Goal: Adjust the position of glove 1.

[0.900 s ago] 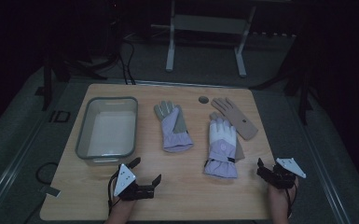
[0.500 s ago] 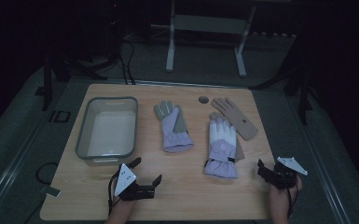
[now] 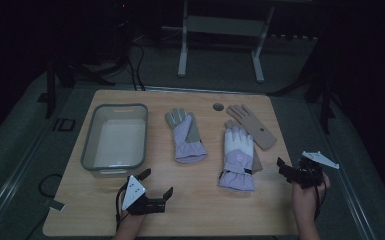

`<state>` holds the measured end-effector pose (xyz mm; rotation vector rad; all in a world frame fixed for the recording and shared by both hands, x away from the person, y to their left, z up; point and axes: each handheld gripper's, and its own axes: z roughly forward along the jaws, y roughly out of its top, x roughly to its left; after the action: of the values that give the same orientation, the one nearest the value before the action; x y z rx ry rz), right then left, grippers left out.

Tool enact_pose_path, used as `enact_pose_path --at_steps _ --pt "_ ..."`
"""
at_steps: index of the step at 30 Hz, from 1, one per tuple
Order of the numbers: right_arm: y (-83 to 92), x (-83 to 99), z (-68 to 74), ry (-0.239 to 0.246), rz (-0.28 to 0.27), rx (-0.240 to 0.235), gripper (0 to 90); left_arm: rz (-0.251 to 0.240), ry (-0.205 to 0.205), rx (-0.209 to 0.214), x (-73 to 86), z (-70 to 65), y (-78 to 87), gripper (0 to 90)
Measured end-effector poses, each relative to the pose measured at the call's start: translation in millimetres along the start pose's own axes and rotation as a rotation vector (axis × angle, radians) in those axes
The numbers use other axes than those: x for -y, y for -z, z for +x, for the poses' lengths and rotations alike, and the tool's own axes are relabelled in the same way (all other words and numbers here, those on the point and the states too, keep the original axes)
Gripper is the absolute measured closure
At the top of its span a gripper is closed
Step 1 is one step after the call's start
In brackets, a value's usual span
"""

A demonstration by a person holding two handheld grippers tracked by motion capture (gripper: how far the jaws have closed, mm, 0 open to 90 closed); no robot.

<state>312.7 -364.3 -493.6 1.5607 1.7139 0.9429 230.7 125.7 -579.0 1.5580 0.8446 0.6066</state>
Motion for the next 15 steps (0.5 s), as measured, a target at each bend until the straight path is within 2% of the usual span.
enact_pose_path --at_steps 1,2,5,7,8,12,15 --pt "2.3 -11.7 4.3 0.007 0.0 -0.011 11.9 -0.001 0.0 0.0 -0.1 0.0 -0.1 1.4" --pt "2.3 -11.7 4.3 0.007 0.0 -0.011 11.9 0.0 -0.002 0.0 0.0 0.1 0.0 1.4" --pt "5.0 -30.4 11.0 0.013 -0.007 -0.058 11.9 0.0 0.0 -0.001 0.0 0.0 0.0 1.4" --pt "6.6 -43.6 17.5 0.033 -0.016 -0.076 11.9 -0.001 0.003 0.0 0.0 0.3 0.0 1.4" --pt "7.0 -53.5 22.5 0.036 -0.016 -0.098 11.5 -0.002 0.005 0.001 0.0 0.4 0.0 1.4" --pt "7.6 -79.1 41.3 0.058 -0.016 -0.128 10.9 -0.002 0.004 0.003 0.0 0.5 0.0 1.4" --pt "8.6 -95.2 55.6 0.06 -0.042 -0.184 11.0 -0.001 0.0 0.003 0.0 0.1 0.1 1.4"
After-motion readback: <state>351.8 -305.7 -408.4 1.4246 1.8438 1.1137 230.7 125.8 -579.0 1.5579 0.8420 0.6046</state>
